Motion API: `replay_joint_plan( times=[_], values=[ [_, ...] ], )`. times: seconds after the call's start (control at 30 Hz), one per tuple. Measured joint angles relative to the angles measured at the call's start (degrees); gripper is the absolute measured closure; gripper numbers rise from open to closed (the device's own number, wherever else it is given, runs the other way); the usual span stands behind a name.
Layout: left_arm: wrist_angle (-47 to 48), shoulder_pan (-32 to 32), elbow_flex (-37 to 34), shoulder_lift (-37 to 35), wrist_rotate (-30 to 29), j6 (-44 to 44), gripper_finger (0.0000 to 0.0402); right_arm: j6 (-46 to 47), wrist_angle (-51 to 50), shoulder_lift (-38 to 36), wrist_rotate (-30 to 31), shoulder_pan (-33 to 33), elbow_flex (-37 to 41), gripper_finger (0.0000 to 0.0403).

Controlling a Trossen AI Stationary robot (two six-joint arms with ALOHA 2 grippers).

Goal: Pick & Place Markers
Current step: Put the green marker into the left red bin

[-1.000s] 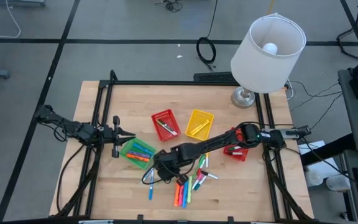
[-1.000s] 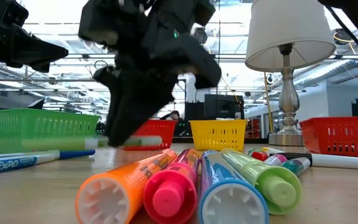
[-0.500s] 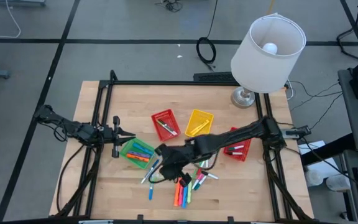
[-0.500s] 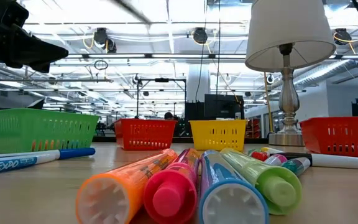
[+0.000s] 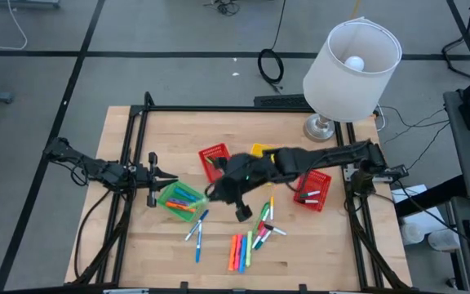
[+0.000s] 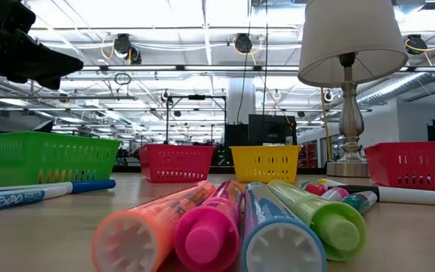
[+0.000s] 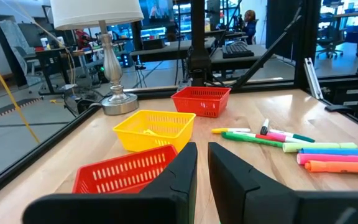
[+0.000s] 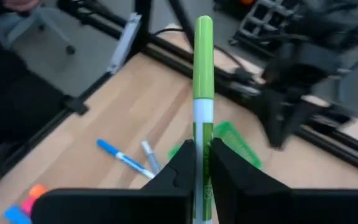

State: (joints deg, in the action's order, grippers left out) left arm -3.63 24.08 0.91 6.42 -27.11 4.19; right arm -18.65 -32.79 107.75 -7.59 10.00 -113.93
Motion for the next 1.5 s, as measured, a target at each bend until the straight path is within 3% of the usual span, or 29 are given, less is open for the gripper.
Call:
replay_joint_plan(
  times=[0.23,0.33,0.47,0.6,0.8,1.2,1.33,1.5],
  values=[
    [0.02,0.00,0.00,0.00,0.00,0.00,0.0353,0.26,1.61,-1.23,-2.15,-3.41,0.04,0.0386],
    [0.02,0.00,0.00,0.00,0.00,0.00,0.0353,2.36,3.64,-1.44,-7.24,-5.57,0.12,0.0386],
    [0.02,0.00,0.00,0.00,0.02,0.00,0.0353,4.57,10.04,-2.79,-9.09,-7.78,5.49,0.0386],
    [0.08,0.00,0.00,0.00,0.03,-0.08,0.0353,5.31,19.49,-6.51,-9.17,-9.03,16.74,0.0386],
    [0.15,0.00,0.00,0.00,0.08,-0.02,0.0353,10.30,34.29,-17.68,-8.32,-10.01,38.00,0.0387],
    [0.09,0.01,0.00,0.00,0.07,-0.20,0.0353,16.31,68.87,-43.61,6.17,-3.84,77.61,0.0387],
    [0.08,0.00,0.00,0.00,0.05,-0.46,0.0353,16.60,75.17,-48.25,11.71,-1.75,86.76,0.0387],
    [0.08,0.02,0.00,0.00,0.04,-0.46,0.0353,17.59,78.57,-50.72,15.05,-1.20,91.61,0.0387]
  ],
)
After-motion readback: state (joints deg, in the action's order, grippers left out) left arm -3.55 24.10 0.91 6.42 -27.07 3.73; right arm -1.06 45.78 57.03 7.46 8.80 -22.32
